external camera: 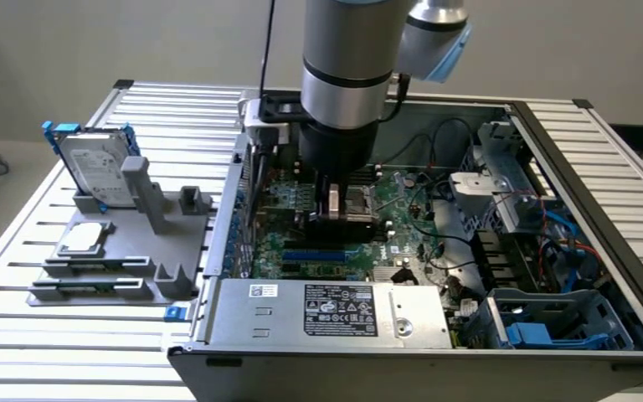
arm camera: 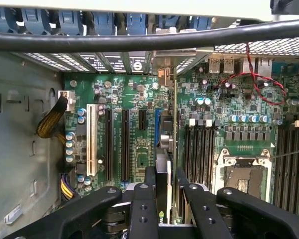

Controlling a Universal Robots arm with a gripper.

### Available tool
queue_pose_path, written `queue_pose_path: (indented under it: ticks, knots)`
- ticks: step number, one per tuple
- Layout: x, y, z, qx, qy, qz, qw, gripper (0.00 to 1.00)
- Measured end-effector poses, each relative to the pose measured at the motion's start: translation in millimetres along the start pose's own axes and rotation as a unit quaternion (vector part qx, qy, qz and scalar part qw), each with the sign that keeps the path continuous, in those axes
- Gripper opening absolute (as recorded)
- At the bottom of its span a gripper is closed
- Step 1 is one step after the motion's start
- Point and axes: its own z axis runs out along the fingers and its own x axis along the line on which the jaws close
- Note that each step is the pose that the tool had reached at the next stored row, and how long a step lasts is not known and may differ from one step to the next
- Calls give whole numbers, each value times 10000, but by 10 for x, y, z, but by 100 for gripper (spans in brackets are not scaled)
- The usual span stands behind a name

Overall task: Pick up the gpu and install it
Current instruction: 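Insert the gpu into the slot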

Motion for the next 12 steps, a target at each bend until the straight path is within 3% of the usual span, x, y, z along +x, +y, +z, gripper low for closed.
queue_pose_path:
  ticks: [2, 6, 12]
  knots:
    - [2, 0, 26, 0, 11, 0, 10000, 26]
    - [3, 1, 52, -2, 61, 2, 10000, 26]
    - [5, 9, 100, -1, 70, 3, 10000, 26]
